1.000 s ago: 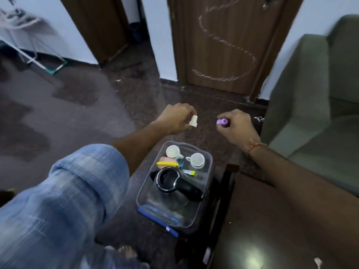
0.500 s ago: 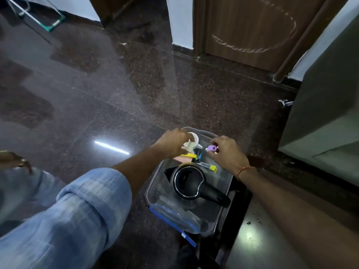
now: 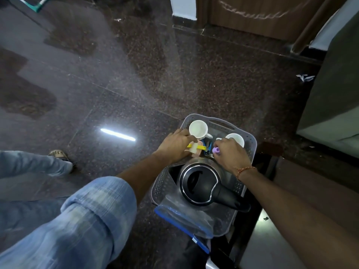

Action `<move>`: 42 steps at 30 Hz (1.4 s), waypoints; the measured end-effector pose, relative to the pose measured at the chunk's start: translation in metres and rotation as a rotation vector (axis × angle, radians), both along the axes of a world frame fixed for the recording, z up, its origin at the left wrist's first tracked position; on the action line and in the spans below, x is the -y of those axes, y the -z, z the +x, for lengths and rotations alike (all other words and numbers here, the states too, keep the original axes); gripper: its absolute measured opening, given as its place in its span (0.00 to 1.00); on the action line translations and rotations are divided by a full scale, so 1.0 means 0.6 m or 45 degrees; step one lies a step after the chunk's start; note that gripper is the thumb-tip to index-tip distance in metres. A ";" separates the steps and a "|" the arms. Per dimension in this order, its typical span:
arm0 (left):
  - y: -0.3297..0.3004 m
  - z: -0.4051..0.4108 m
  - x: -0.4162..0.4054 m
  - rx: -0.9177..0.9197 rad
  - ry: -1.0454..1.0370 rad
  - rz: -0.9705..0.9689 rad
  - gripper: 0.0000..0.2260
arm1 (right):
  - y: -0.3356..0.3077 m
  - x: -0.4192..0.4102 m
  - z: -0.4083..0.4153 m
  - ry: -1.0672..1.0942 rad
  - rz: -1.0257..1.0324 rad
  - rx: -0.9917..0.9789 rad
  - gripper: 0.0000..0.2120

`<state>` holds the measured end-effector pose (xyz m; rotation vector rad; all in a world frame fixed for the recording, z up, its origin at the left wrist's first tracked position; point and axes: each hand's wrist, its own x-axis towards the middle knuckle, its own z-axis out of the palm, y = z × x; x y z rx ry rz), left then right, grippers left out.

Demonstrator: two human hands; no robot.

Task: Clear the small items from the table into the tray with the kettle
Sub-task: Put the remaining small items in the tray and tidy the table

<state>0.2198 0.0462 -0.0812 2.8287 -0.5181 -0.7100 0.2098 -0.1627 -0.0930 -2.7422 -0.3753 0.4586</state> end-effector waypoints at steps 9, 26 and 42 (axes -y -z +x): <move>-0.024 0.005 0.012 0.027 0.052 -0.007 0.23 | -0.023 0.014 -0.009 0.071 0.037 -0.021 0.15; -0.173 -0.015 0.407 0.160 0.567 -0.221 0.18 | -0.176 0.369 -0.183 0.688 0.149 0.167 0.10; -0.221 -0.230 0.880 0.153 1.010 -0.399 0.24 | -0.248 0.784 -0.511 1.376 0.077 0.153 0.11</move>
